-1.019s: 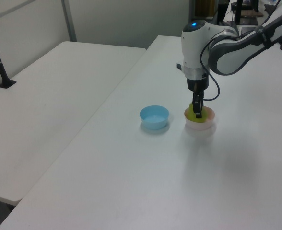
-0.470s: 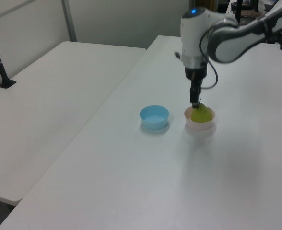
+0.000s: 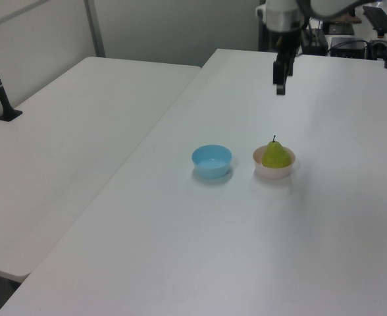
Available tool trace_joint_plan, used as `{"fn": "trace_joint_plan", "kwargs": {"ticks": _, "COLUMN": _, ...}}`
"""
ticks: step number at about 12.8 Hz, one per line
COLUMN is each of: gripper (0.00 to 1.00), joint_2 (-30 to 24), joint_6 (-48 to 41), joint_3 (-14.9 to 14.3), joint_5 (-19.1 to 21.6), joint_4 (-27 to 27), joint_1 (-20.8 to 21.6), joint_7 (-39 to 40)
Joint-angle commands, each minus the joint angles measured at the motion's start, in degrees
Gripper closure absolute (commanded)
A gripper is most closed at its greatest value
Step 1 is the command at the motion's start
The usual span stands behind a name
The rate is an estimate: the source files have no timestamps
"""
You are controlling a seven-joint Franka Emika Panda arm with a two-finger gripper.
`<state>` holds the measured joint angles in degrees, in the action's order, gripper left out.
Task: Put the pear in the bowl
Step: 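Open the gripper to release the pear and raise the gripper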
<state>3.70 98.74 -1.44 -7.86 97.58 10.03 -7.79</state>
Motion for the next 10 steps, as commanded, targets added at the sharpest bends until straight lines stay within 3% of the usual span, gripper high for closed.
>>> {"fn": "trace_joint_plan", "kwargs": {"ticks": 1, "gripper": 0.00, "joint_2": -1.9, "joint_6": -5.7, "joint_3": 0.6, "joint_5": 1.5, "joint_4": -4.4, "joint_1": -4.0, "joint_7": 0.2}}
{"fn": "trace_joint_plan", "kwargs": {"ticks": 10, "gripper": 0.00, "joint_2": -4.1, "joint_6": -9.5, "joint_3": 0.6, "joint_5": 3.0, "joint_4": -4.9, "joint_1": -5.5, "joint_7": 3.2}}
